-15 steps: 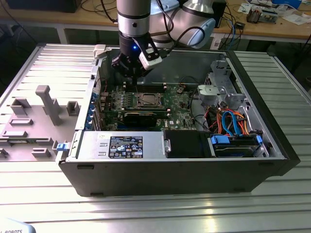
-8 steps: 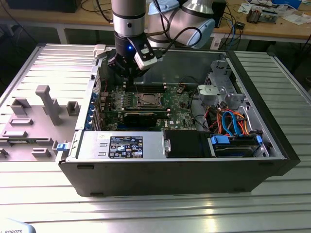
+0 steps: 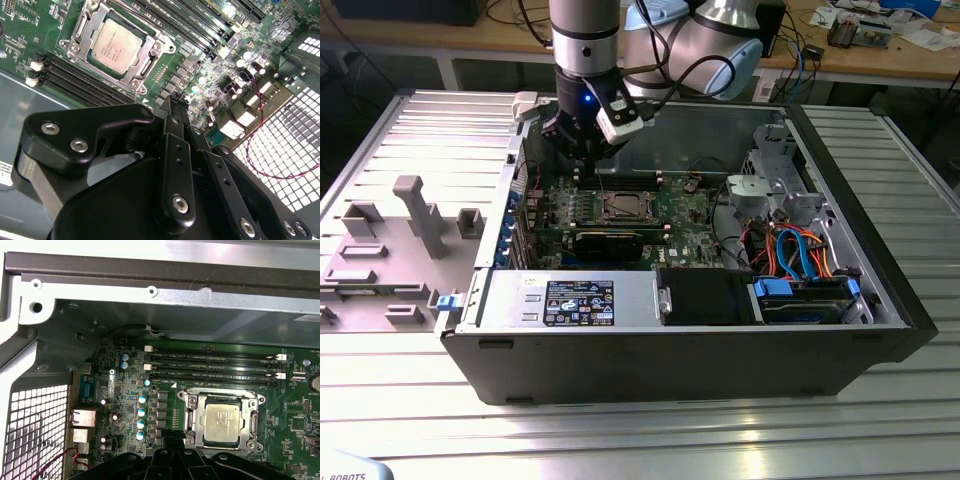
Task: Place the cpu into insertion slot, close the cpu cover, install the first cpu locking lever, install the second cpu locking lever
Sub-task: 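Install the first cpu locking lever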
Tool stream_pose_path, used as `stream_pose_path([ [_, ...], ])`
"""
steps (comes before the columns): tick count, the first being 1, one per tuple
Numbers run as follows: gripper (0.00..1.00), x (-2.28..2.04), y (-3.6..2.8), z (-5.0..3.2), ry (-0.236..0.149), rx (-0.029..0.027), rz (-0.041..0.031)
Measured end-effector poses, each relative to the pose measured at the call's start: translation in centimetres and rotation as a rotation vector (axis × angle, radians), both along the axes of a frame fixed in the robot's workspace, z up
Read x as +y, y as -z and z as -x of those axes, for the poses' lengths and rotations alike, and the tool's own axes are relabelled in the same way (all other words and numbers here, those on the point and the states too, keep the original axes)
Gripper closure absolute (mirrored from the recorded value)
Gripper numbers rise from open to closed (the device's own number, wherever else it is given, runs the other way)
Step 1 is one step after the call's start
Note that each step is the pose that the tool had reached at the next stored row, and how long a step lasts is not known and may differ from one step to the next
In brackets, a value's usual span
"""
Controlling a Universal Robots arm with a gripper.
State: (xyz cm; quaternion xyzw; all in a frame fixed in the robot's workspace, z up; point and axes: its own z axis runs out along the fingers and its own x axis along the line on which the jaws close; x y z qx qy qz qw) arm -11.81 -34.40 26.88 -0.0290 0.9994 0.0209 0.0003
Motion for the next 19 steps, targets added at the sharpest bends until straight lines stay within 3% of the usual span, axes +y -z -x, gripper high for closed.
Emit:
stream_pose_path([
  [7, 0.89, 0.07, 0.03, 0.6, 0.0, 0.0, -0.0001],
  [10, 0.89, 0.94, 0.2, 0.6, 0.0, -0.0001, -0.0002],
  [13, 0.89, 1.33, 0.32, 0.6, 0.0, -0.0002, -0.0002],
  [19, 0.89, 1.41, 0.38, 0.6, 0.0, -0.0003, -0.0001],
])
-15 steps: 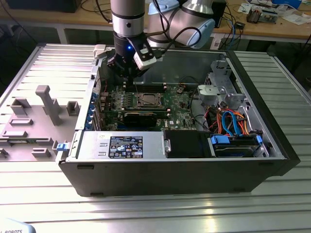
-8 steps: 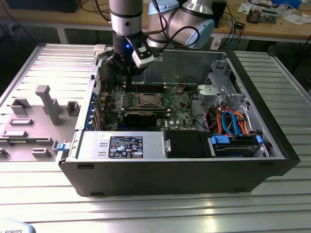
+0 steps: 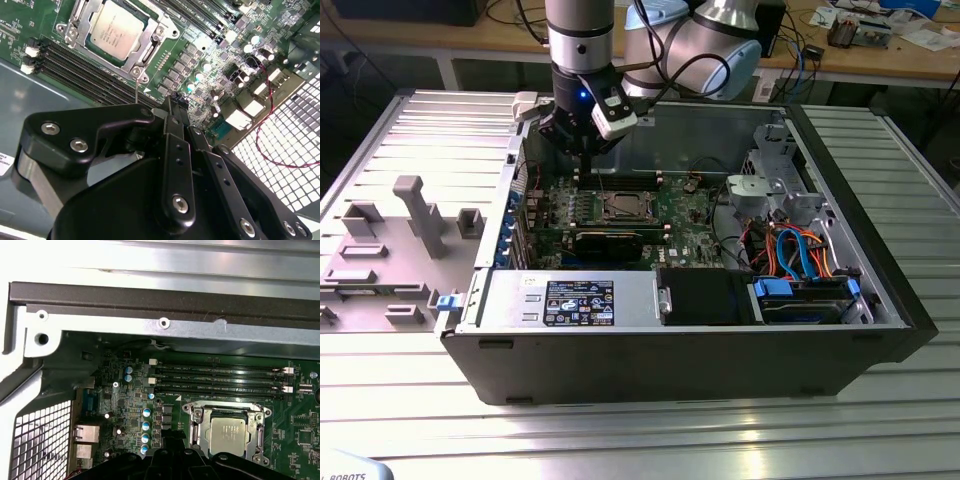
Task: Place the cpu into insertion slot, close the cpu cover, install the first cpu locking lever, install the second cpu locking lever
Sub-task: 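Install the first cpu locking lever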
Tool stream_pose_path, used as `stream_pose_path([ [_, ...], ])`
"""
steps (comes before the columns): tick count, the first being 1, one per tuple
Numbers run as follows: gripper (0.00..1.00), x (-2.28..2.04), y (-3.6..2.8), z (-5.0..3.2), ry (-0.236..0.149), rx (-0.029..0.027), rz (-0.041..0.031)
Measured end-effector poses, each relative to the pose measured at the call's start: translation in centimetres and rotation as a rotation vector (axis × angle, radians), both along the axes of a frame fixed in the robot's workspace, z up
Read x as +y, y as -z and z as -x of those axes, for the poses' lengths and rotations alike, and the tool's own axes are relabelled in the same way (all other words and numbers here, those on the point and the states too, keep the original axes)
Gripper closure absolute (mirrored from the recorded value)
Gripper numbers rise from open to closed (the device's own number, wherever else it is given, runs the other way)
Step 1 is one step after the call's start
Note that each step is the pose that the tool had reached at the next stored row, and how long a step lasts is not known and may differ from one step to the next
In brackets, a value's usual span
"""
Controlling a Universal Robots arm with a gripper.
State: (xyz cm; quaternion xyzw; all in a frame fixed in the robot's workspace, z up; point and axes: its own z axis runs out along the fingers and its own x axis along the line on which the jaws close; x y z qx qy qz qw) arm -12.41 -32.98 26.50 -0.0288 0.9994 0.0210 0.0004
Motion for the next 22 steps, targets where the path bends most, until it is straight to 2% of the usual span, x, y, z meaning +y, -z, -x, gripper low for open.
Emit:
stream_pose_path([
  [11, 0.89, 0.09, 0.19, 0.01, 0.0, 0.0, -0.0003],
  [12, 0.89, 0.25, 0.24, 0.0, 0.0, -0.0001, -0.0003],
  [16, 0.89, 1.54, 0.38, -0.04, 0.0, 0.0, -0.0003],
  [18, 0.89, 2.26, 0.48, -0.63, 0.0, 0.0, -0.0002],
  [22, 0.89, 2.32, 0.49, -0.98, 0.0, 0.0, 0.0],
])
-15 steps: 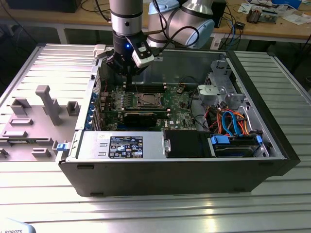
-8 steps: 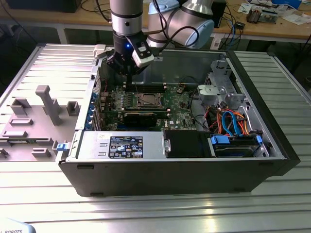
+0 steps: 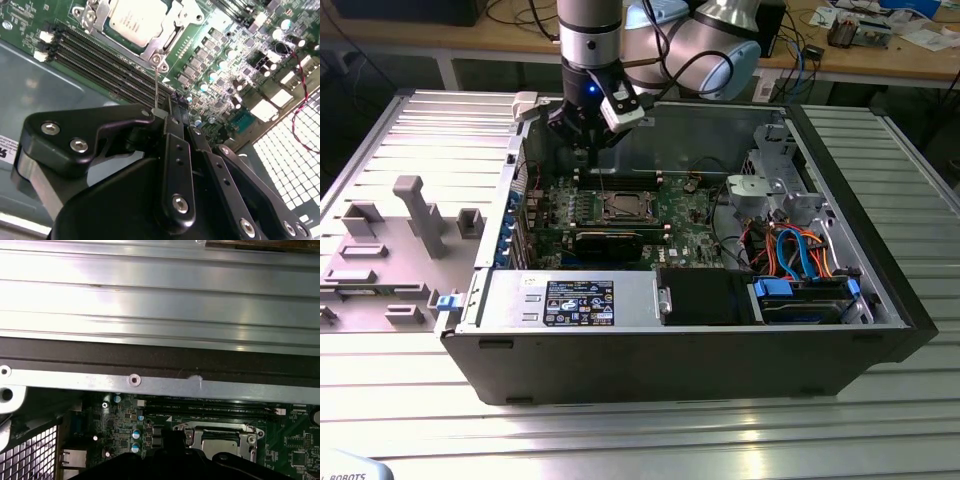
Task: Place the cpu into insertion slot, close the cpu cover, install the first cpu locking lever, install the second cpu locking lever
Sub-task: 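Install the first cpu locking lever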
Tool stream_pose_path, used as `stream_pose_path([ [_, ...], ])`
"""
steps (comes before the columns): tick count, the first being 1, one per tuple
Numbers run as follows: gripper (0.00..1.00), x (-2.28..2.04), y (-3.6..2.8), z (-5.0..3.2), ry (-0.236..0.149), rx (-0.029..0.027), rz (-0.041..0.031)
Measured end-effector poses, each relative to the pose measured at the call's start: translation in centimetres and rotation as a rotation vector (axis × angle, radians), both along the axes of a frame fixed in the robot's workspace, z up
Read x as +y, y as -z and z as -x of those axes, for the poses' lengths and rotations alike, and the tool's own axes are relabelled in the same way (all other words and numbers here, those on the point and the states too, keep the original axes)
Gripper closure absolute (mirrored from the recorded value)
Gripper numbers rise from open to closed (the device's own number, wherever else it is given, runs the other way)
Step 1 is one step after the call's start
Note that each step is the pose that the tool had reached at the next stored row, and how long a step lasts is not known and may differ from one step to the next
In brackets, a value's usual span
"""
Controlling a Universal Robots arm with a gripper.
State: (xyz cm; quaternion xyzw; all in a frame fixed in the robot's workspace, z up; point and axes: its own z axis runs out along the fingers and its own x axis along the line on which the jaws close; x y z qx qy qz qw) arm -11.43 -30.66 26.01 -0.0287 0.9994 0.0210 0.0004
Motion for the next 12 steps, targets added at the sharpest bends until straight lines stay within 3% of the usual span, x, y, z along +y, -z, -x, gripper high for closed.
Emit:
stream_pose_path([
  [12, 0.89, 0.0, 0.0, -0.19, 0.0, 0.0, 0.0002],
])
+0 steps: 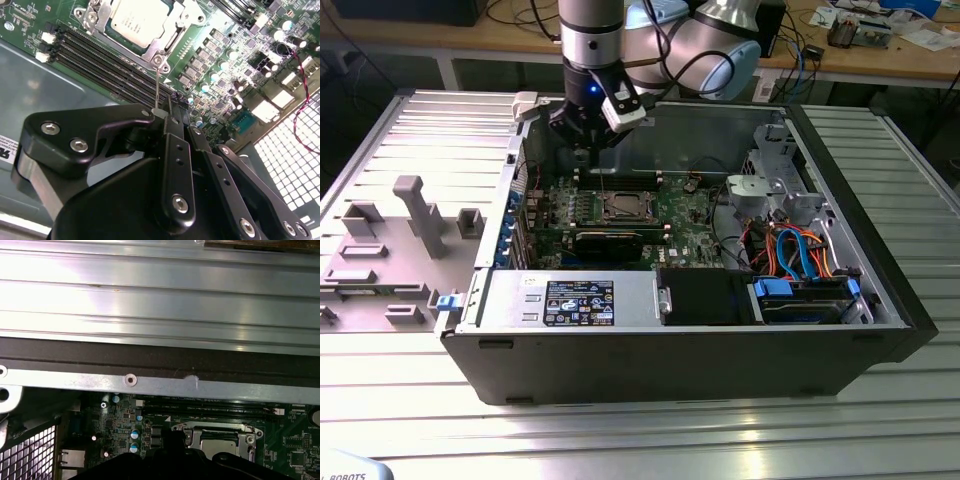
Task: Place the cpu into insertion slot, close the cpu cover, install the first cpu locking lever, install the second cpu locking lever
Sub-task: 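Install the first cpu locking lever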
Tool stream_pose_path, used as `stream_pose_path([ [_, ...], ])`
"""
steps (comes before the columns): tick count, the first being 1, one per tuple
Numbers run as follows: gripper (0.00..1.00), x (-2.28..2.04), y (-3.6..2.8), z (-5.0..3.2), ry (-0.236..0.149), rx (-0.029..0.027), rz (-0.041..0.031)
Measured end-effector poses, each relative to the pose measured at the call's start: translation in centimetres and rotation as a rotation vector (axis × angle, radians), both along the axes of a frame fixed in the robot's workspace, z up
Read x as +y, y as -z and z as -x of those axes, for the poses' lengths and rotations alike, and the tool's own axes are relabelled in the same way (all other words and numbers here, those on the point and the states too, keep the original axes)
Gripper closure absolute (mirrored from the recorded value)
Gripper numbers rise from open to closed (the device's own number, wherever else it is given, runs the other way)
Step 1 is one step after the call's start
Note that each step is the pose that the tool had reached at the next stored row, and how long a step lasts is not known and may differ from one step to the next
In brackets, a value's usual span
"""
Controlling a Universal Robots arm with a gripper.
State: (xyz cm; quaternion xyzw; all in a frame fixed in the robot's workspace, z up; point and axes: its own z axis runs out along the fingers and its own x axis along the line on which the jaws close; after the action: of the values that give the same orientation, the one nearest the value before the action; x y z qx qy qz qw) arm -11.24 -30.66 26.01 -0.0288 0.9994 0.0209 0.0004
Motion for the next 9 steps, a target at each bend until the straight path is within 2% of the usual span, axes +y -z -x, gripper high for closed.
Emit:
stream_pose_path([
  [9, 0.89, 0.0, 0.01, -0.64, 0.0, 0.0, 0.0018],
])
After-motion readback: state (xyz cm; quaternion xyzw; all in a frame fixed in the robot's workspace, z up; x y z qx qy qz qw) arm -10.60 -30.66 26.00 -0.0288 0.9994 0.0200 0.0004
